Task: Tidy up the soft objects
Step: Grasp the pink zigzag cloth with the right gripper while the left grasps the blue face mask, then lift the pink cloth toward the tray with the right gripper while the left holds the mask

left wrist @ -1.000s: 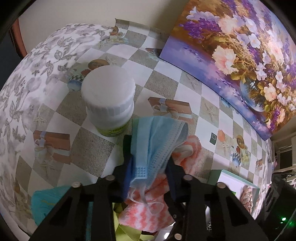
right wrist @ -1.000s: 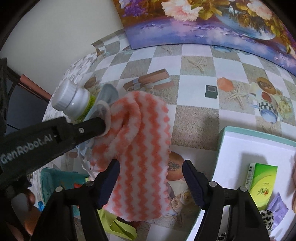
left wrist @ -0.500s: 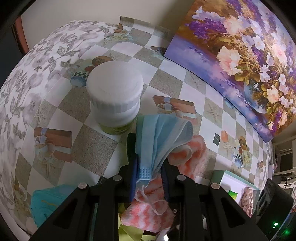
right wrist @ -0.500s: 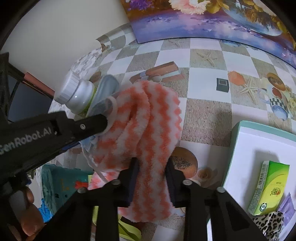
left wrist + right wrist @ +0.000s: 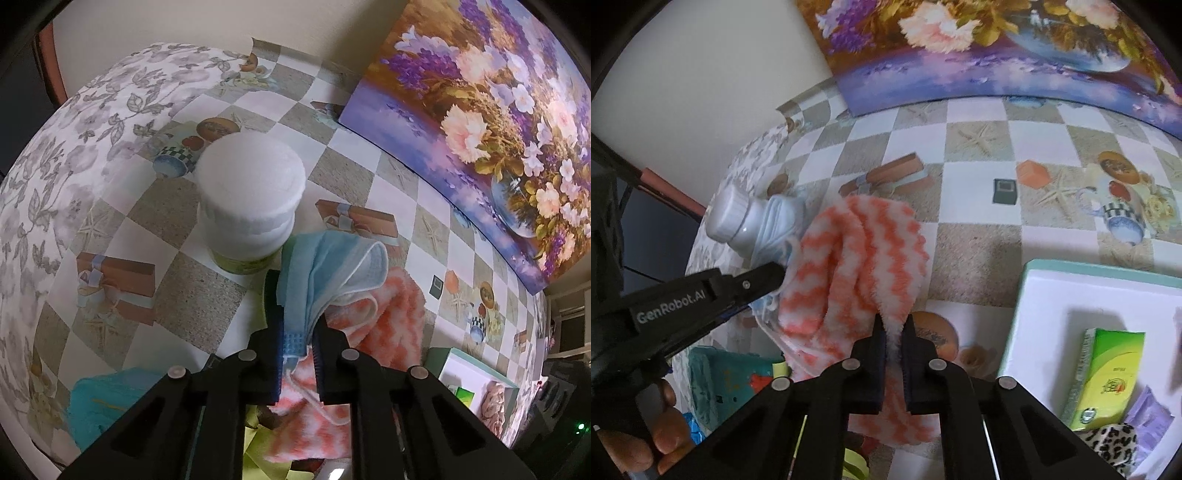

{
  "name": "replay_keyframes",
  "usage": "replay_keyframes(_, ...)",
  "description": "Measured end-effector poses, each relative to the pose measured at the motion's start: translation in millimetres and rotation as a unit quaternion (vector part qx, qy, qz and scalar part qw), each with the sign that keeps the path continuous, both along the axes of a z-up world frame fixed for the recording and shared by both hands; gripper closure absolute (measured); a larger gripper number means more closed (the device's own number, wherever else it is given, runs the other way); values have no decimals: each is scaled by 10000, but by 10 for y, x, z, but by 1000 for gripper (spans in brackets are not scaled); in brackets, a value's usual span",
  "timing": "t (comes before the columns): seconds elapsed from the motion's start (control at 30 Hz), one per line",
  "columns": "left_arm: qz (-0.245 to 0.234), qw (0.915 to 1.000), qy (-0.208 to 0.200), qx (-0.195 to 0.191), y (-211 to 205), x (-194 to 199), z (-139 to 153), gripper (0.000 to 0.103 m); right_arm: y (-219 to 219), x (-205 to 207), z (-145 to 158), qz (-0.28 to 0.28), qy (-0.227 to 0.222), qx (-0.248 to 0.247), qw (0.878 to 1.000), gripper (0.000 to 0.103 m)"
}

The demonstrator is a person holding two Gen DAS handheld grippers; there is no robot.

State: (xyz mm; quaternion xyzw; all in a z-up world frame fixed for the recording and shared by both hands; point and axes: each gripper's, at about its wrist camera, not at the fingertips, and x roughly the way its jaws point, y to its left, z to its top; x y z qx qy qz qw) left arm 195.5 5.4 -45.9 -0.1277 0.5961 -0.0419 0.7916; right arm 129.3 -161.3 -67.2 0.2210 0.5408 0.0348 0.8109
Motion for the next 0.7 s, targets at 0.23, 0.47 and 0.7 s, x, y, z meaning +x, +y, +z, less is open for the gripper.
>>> replay_keyframes(0.23,104,9998,-135,-47,41,7,111,91,-149,-43,230,-198,-293,34,9994,96)
replay_keyframes(0.47,184,9989,-414,-117,107,-23,328,91,-244,-94,513,-333,-659,65,9972,97)
replay_keyframes(0.7,265,9960,-826,-190,200,-82,657,92,-350,-227,925,-464,-1197,73,9917,97)
